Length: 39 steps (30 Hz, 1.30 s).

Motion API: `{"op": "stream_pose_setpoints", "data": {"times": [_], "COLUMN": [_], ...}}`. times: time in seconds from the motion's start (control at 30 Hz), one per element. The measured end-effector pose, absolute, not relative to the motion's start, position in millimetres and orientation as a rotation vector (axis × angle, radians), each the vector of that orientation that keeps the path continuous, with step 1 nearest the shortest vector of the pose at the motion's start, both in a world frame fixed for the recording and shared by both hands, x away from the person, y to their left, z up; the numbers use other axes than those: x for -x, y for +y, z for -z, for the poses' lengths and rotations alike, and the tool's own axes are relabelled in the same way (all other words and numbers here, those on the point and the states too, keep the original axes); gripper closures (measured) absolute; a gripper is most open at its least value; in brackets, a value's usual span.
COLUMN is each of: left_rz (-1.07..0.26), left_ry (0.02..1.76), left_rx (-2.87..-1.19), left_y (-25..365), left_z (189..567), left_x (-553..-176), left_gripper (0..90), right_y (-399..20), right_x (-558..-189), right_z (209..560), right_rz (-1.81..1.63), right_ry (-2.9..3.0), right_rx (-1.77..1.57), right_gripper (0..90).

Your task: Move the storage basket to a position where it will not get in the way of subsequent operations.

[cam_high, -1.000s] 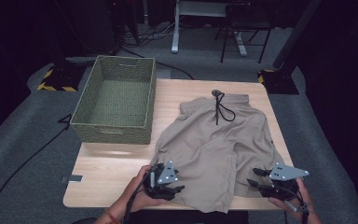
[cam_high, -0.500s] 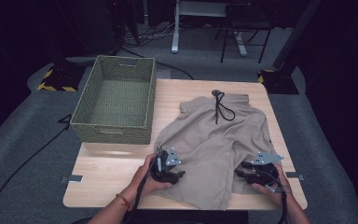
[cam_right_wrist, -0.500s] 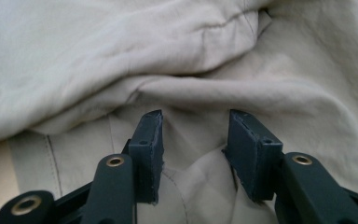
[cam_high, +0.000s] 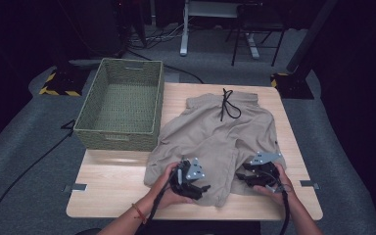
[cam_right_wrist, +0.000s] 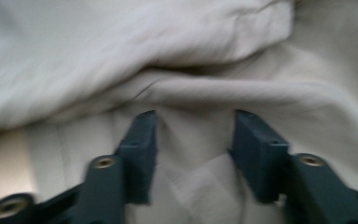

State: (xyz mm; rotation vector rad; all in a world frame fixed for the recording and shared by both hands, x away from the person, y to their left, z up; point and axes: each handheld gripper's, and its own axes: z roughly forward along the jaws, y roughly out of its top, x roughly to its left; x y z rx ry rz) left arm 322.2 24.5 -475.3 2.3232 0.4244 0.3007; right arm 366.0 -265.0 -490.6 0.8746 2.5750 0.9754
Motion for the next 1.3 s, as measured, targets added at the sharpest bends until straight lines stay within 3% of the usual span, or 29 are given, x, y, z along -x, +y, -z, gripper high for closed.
{"op": "stream_pose_setpoints", "data": {"times": [0.03,0.17,0.43,0.77,0.83,0.9,1.1,1.3], "left_rz": [-0.308,-0.292,-0.351,-0.288,-0.334,-0.362,-0.340,-0.416], "left_ry": [0.421,0.470,0.658,0.676,0.675,0.665,0.616,0.707], "left_rx": [-2.356,-2.365,-2.342,-2.294,-2.322,-2.317,-2.273,-2.335], "left_y": [20,18,49,62,58,50,12,-32], "left_z": [481,496,495,500,497,491,473,481], "left_x": [-320,-327,-354,-363,-361,-358,-376,-418], "left_gripper": [36.9,37.9,37.0,35.3,33.4,30.5,32.8,40.9], "right_y": [-267,-278,-309,-272,-270,-272,-276,-284], "right_x": [-360,-342,-323,-328,-332,-332,-333,-328], "right_z": [490,489,486,489,495,494,491,486], "right_rz": [-0.975,-0.944,-0.904,-1.042,-1.034,-1.042,-1.016,-1.031], "right_ry": [2.591,2.605,2.609,2.600,2.610,2.599,2.587,2.594], "right_rx": [-0.863,-0.845,-0.889,-0.772,-0.799,-0.804,-0.810,-0.791], "right_gripper": [44.6,42.1,46.5,37.0,40.0,55.6,84.2,88.7]}}
